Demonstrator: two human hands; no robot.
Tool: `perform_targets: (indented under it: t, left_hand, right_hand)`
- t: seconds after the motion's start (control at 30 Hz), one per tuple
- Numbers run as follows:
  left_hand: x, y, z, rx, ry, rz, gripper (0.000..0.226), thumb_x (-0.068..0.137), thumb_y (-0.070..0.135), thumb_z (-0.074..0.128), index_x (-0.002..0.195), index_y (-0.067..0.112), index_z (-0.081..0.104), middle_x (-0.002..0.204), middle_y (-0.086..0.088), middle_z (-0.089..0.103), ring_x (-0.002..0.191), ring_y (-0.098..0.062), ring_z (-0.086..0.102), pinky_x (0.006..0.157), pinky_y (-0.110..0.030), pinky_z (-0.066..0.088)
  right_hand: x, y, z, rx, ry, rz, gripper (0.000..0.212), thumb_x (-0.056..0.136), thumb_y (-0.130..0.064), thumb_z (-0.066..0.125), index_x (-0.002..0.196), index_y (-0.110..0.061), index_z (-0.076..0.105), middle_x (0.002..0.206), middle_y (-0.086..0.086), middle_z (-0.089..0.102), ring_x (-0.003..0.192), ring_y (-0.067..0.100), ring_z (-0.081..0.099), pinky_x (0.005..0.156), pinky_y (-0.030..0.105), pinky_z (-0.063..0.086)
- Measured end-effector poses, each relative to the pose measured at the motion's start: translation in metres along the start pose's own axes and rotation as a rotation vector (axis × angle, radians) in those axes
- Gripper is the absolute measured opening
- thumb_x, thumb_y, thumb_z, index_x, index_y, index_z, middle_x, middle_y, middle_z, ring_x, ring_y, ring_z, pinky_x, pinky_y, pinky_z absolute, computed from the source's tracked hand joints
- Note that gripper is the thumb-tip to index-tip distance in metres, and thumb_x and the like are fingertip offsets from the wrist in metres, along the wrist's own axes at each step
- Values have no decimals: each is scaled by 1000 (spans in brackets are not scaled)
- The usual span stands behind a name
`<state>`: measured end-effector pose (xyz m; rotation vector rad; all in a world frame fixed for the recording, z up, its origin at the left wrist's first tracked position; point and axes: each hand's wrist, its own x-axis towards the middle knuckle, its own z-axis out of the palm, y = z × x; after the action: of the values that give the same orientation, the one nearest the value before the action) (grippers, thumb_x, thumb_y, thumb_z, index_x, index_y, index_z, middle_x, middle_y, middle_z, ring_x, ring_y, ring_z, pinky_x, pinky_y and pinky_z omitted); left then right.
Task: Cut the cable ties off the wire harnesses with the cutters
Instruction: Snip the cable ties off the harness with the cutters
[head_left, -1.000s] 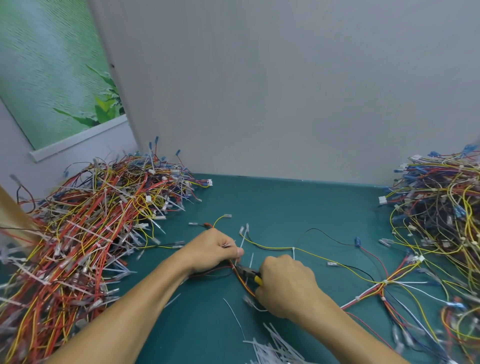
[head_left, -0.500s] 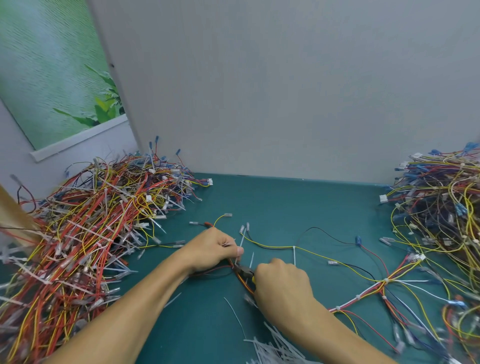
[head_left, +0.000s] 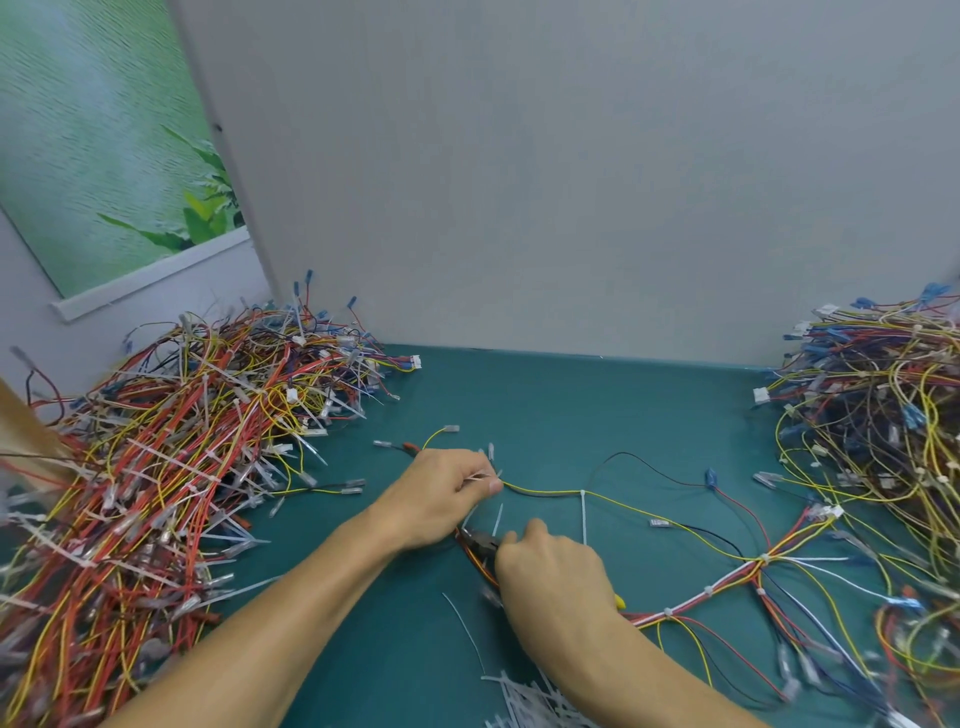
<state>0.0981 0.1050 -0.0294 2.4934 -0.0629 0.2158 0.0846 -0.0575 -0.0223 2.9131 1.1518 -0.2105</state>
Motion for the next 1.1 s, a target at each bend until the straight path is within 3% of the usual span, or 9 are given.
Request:
perform_targets:
  t: [0.17, 0.4, 0.53, 0.63, 0.73, 0.87, 0.97, 1.03, 1.1]
  left_hand:
    - [-3, -5, 7, -189, 14, -76, 20, 94, 17, 58, 76, 8, 60, 60, 4, 40, 55, -5, 31, 55, -24, 27]
    - [3, -5, 11, -240, 19, -127, 24, 95, 16, 55, 71, 17, 53, 55, 10, 37, 51, -2, 33, 52, -18, 27]
    - [6, -6, 14, -238, 36, -187, 26, 98, 18, 49, 72, 16, 47, 62, 9, 37, 55, -6, 31, 55, -23, 26]
    - [7, -5, 15, -317, 107, -246, 30, 100, 17, 43, 70, 16, 45, 63, 7, 46, 56, -9, 38, 57, -25, 31]
    - [9, -3, 14, -451, 165, -279, 30, 101, 12, 39, 73, 14, 46, 65, -2, 58, 52, -13, 49, 52, -22, 36]
    - [12, -5, 12, -527, 178, -302, 27, 102, 13, 36, 76, 13, 43, 59, -1, 44, 50, -15, 37, 50, -28, 30]
    - [12, -4, 12, -308, 155, -246, 22, 98, 19, 49, 77, 13, 46, 56, 9, 36, 52, -10, 32, 52, -26, 27]
    - [10, 7, 13, -150, 159, -142, 17, 85, 18, 67, 77, 15, 53, 50, 13, 43, 53, -4, 46, 53, -14, 32]
    - [9, 22, 20, -27, 84, 23, 9, 79, 11, 70, 81, 15, 63, 61, 18, 58, 73, -5, 61, 62, -10, 39]
  right_hand:
    - [2, -1, 4, -17, 24, -8, 25, 99, -17, 39, 119, -6, 51, 115, 15, 51, 105, 33, 58, 68, 36, 33]
    - [6, -1, 6, -25, 16, -18, 25, 100, -21, 42, 118, -7, 51, 115, 15, 52, 104, 33, 59, 66, 36, 31]
    - [0, 4, 5, -25, 23, -1, 27, 98, -22, 43, 118, -5, 50, 115, 14, 51, 105, 32, 58, 66, 35, 31]
    - [-10, 23, -2, 29, 63, 82, 11, 93, -12, 43, 101, -14, 50, 102, 11, 51, 100, 31, 59, 63, 36, 29]
    - [-16, 57, -11, 153, 139, 205, 8, 91, -26, 42, 86, -22, 39, 96, 7, 56, 93, 31, 58, 62, 32, 31]
    - [-21, 110, -16, 311, 106, 277, 20, 93, -40, 49, 87, -20, 49, 85, 1, 59, 81, 24, 54, 62, 32, 35]
    - [-27, 129, -17, 566, 60, 289, 30, 91, -42, 56, 78, -15, 50, 64, -7, 49, 61, 12, 46, 59, 31, 33]
    - [-29, 132, -16, 665, 80, 302, 28, 87, -33, 60, 75, -11, 48, 57, -7, 37, 52, 11, 34, 55, 32, 26]
    - [-29, 133, -16, 715, 82, 313, 19, 81, -20, 60, 79, -5, 49, 57, -6, 31, 49, 10, 28, 55, 31, 22]
